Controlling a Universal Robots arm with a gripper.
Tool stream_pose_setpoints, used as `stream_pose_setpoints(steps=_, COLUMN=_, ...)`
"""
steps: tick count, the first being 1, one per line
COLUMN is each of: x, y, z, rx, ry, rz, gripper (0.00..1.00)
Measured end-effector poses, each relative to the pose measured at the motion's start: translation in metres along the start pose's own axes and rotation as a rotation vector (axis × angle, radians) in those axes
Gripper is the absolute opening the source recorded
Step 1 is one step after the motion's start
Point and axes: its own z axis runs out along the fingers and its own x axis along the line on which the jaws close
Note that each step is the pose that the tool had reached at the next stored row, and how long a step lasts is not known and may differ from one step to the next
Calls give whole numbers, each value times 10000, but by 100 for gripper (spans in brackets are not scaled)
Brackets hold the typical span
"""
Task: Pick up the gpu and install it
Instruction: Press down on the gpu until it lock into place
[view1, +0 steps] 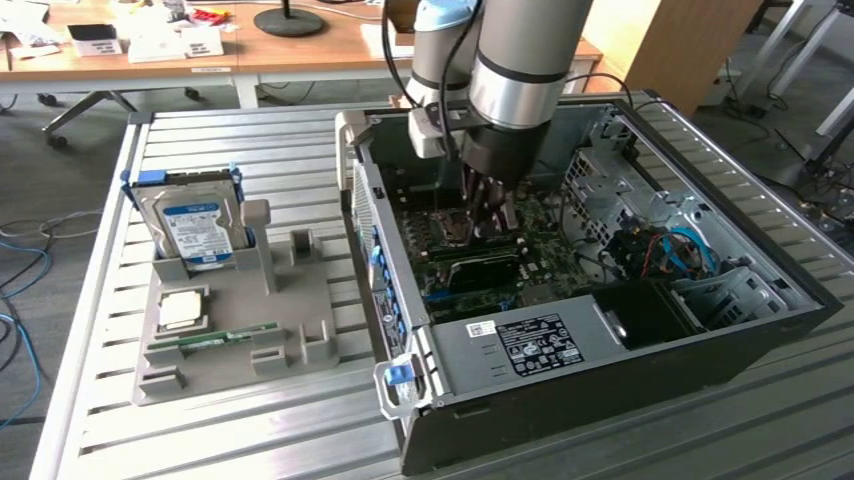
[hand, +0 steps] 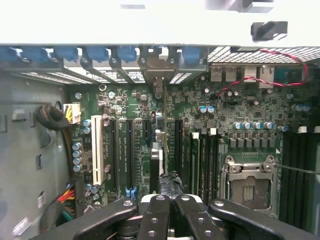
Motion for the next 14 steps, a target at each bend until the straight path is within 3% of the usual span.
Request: stream_pose_setpoints(steps=14, x=-6, y=-5, z=-263, rx=0, ry=-1, rz=1, gripper=11)
